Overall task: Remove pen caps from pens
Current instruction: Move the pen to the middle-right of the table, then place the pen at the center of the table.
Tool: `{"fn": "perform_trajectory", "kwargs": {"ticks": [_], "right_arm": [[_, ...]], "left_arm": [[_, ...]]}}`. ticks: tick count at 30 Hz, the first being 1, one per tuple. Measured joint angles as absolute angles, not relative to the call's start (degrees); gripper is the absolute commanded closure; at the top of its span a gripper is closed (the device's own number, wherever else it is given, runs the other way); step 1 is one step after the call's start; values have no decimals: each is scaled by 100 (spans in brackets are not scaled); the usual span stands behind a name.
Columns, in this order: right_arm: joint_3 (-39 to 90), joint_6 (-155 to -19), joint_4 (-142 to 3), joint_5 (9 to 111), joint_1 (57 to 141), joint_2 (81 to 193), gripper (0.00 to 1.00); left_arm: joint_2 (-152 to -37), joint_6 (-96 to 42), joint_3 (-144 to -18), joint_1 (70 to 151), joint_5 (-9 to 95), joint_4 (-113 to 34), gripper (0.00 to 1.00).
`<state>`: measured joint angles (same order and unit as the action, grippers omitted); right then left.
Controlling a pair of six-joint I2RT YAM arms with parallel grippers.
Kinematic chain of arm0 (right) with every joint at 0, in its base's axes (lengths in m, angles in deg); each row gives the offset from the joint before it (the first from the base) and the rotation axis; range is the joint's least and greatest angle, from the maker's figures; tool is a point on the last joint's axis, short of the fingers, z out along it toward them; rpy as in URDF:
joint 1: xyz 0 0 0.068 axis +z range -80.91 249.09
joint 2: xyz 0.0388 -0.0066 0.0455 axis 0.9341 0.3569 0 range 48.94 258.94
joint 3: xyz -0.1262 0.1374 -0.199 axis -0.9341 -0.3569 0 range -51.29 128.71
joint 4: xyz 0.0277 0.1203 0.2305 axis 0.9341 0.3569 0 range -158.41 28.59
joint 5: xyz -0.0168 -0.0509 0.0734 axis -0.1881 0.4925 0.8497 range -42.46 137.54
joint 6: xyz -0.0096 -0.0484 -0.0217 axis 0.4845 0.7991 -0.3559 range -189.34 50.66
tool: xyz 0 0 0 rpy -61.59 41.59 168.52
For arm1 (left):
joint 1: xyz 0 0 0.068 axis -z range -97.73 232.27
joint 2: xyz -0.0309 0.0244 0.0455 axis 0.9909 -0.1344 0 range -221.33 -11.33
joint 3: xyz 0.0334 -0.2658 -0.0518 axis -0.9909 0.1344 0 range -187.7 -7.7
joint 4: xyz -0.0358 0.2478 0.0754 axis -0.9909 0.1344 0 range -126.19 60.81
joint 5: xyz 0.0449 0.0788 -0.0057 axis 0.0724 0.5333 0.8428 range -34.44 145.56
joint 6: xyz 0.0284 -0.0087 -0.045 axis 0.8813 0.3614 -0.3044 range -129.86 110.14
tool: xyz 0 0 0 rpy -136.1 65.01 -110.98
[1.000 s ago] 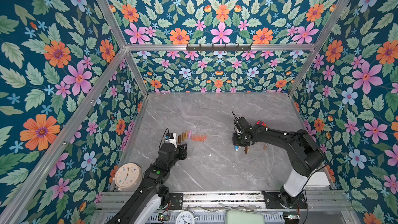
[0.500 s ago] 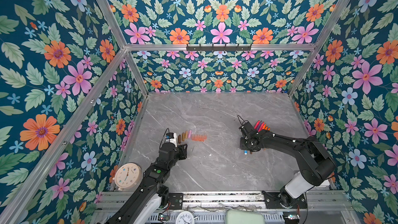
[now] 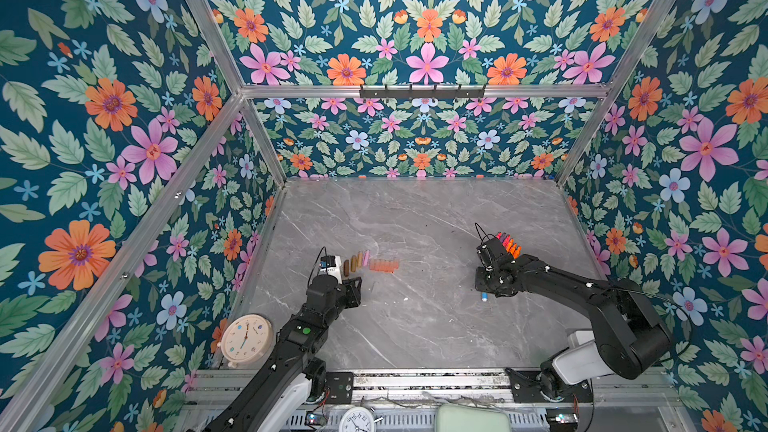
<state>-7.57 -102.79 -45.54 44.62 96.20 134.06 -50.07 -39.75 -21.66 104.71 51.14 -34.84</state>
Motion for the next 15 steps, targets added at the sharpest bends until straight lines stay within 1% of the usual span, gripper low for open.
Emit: {"fn": "perform_trajectory", "kwargs": {"ticks": [3,9,14,15], "right_arm": [[-763,-10205,-4600,4661,9629,13425,100],[-586,-10063,-4705,4895,9758,13821,100],[-486,-10048,-4788,4887,9784,13959,80],[-486,-10048,-4788,4880,9784,13957,79]], "left_arm": [[-5007,-3975,-2166,10471,5114,-3484,62],[-5018,-3975,-2166,10471,5114,-3487,62],[-5018,-3975,-2166,10471,5114,-3487,62],[-5018,-3975,-2166,10471,5114,-3487,62]]}}
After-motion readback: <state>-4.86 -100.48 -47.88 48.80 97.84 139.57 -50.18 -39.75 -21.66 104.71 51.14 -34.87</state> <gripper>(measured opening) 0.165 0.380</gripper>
